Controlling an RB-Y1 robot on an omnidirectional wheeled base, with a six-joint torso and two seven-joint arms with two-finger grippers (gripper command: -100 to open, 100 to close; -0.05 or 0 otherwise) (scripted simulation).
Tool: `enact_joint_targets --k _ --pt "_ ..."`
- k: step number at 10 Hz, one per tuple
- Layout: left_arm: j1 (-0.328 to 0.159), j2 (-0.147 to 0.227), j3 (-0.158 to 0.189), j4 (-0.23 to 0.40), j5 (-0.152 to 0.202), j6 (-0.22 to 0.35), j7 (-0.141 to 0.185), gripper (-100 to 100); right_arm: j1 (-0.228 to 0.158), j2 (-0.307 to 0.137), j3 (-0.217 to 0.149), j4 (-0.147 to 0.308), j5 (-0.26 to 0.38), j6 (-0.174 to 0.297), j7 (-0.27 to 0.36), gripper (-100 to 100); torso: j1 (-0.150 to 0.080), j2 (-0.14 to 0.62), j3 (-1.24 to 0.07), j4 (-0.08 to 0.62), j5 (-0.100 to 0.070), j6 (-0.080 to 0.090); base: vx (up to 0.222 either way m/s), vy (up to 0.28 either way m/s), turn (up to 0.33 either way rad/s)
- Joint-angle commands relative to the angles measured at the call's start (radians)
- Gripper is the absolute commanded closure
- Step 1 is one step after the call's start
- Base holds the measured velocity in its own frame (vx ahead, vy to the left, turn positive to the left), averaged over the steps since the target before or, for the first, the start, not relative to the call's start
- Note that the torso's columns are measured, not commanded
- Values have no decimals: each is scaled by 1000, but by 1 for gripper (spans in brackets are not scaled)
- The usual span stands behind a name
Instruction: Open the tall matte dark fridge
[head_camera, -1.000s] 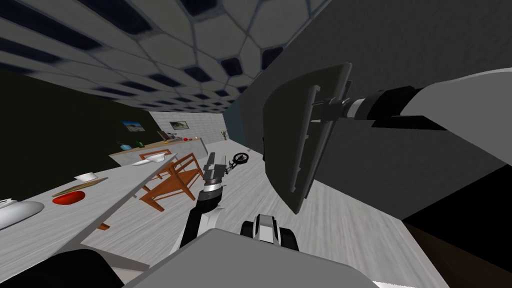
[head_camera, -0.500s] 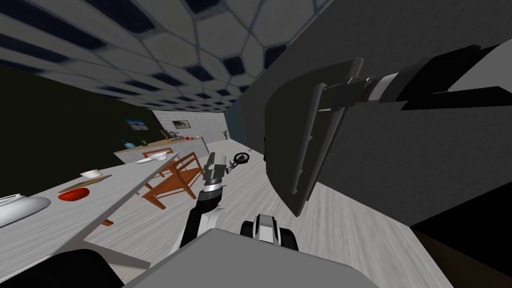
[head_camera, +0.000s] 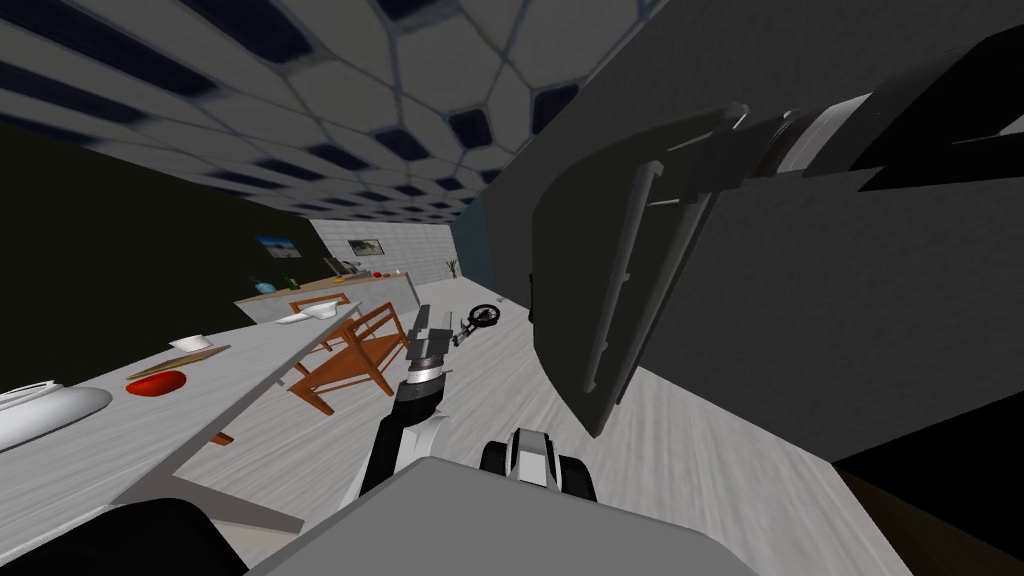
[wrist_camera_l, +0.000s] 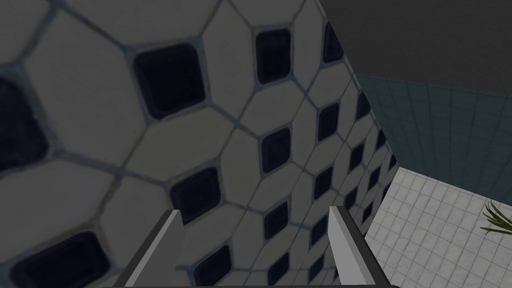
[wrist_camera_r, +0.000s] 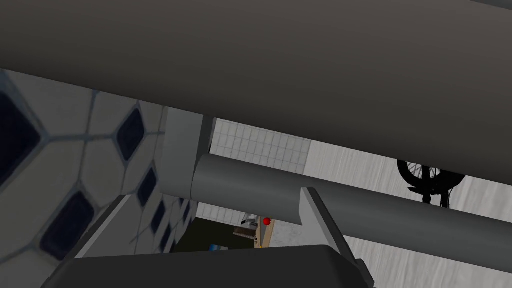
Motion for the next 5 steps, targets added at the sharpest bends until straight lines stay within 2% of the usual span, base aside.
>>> enact_joint_targets --k 1,4,5 --pt "0 0 0 0 0 0 0 0 -44 -29 -7 23 -31 -11 -31 -100 -1 1 1 0 -1 1 20 10 18" --pt "0 0 0 0 0 0 0 0 -23 -29 -14 12 -30 -17 -32 -100 -4 3 2 0 -3 2 1 0 -20" --pt "0 0 0 0 0 0 0 0 -22 -29 -15 12 -30 -18 -32 100 -5 3 3 0 -4 3 -10 -3 -11"
